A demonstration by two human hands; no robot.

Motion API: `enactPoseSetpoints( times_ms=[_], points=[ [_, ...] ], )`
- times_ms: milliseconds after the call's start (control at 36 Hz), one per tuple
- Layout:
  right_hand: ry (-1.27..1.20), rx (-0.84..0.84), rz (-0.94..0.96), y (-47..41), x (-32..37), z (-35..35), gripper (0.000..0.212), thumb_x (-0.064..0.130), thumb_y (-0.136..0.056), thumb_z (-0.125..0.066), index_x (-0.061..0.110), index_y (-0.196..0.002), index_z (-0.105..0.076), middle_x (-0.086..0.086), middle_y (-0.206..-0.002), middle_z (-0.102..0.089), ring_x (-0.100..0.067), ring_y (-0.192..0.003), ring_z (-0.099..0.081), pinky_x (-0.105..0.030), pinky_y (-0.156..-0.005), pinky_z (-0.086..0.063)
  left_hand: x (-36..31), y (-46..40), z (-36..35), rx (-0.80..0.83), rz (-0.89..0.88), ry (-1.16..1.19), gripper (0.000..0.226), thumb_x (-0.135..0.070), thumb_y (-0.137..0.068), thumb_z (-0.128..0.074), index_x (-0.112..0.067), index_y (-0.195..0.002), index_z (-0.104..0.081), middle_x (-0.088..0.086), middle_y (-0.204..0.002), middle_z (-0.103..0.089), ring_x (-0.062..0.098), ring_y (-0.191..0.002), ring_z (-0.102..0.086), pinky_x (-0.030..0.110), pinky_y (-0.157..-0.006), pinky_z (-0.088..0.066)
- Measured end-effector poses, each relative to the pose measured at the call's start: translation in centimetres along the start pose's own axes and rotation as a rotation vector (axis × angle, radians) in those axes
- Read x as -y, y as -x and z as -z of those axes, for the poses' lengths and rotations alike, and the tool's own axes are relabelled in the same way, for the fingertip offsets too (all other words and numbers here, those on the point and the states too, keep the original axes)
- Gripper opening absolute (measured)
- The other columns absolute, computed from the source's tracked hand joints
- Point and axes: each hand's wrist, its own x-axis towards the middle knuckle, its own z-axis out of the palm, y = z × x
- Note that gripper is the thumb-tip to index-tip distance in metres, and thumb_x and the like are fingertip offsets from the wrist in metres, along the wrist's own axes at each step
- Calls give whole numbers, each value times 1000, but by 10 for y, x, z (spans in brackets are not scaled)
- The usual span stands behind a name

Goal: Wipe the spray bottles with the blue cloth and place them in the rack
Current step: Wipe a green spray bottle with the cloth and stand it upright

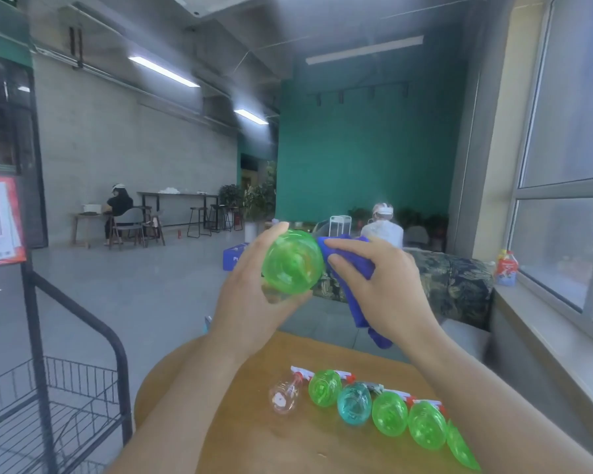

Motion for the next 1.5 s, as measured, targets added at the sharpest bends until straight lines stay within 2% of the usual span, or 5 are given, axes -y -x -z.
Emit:
enactPoseSetpoints(
  times_ms=[194, 444, 694, 917, 1500],
  points=[
    [-195, 173, -187, 15, -34, -57, 20, 33, -100, -68, 42, -114, -78, 24, -70, -66, -2, -65, -66, -28, -72, -54, 41, 31, -4, 135, 155, 140, 70, -59, -89, -79, -71, -147, -42, -30, -173, -5, -2, -162, -16, 42, -126, -37],
    [-305, 340, -394, 60, -80, -155, 19, 32, -99, -70, 43, -112, -78, 12, -83, -70, -11, -69, -67, -33, -73, -58, 111, 71, -21, -51, 393, 178, 22, -43, -110, -57, -54, -126, -68, -26, -159, -39, -10, -154, -26, 37, -129, -30],
    [-366, 458, -589, 100, -123, -216, 21, 29, -103, -65, 41, -114, -78, 14, -58, -62, -7, -39, -52, -16, -41, -39, 183, 114, -36, 51, 736, 319, 117, -35, -75, -90, -44, -168, -20, -17, -158, -51, -4, -142, -52, 40, -121, -45],
    [-385, 515, -660, 111, -150, -257, 21, 31, -102, -66, 41, -116, -77, 16, -58, -63, -4, -41, -54, -15, -41, -38, 250, 143, -64, 17, 801, 237, 94, 6, -79, -89, -52, -141, -48, -20, -142, -60, -15, -125, -56, 7, -91, -49],
    [-414, 441, -726, 117, -212, -298, 26, 29, -97, -72, 53, -104, -77, 9, -96, -68, -10, -51, -59, -22, -42, -44, 388, 177, -100, -145, 885, -86, 106, -5, -74, -96, -33, -160, -41, -6, -142, -42, 16, -142, -46, 45, -125, -39]
  ],
)
